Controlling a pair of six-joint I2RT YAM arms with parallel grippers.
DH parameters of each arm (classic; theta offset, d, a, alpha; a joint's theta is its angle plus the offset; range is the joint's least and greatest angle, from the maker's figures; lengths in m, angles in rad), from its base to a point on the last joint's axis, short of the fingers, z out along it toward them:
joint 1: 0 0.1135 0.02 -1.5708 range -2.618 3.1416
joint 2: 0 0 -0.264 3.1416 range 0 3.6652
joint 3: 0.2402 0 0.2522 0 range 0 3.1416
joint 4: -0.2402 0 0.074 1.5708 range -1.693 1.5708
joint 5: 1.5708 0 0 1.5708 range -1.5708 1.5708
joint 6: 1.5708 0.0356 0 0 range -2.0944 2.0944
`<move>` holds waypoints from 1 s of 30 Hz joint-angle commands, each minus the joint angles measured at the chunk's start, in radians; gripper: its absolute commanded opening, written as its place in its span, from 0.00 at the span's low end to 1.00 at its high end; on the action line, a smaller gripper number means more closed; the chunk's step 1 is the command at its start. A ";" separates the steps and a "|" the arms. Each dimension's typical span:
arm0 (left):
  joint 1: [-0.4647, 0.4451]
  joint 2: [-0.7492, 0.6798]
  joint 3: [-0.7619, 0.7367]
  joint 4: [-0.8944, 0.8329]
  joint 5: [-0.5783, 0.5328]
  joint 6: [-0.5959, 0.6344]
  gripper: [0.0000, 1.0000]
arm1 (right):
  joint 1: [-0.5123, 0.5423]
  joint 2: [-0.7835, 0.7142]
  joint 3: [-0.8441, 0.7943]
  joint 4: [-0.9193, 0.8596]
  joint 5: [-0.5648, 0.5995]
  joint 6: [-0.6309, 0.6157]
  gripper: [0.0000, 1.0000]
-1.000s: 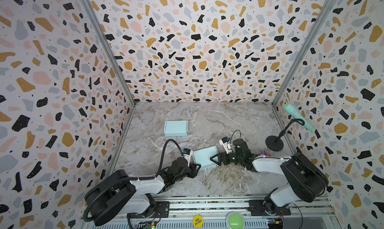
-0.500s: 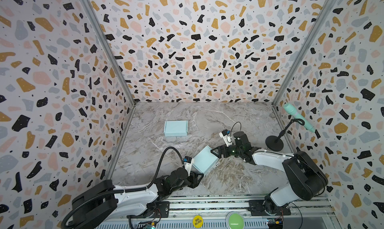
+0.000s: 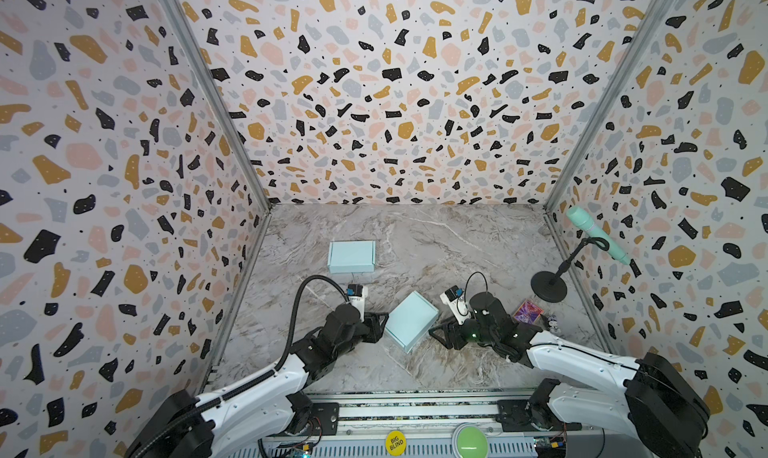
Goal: Fold the paper box
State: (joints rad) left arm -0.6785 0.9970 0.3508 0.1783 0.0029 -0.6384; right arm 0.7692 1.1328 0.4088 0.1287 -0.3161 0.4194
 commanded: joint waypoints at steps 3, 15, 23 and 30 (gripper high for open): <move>0.057 0.182 0.107 -0.038 0.036 0.159 0.24 | 0.016 0.059 -0.046 0.085 0.016 0.060 0.51; 0.071 0.345 0.088 0.059 0.099 0.166 0.00 | 0.011 0.293 -0.004 0.309 -0.052 0.073 0.43; 0.014 0.267 0.009 0.101 0.117 0.110 0.01 | -0.045 0.366 0.073 0.285 -0.060 0.015 0.40; -0.088 0.243 -0.026 0.143 0.092 0.050 0.03 | -0.057 0.390 0.130 0.251 -0.066 -0.011 0.39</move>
State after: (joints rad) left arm -0.7364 1.2587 0.3420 0.2401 0.0822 -0.5499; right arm 0.7044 1.5219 0.4995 0.4023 -0.3626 0.4362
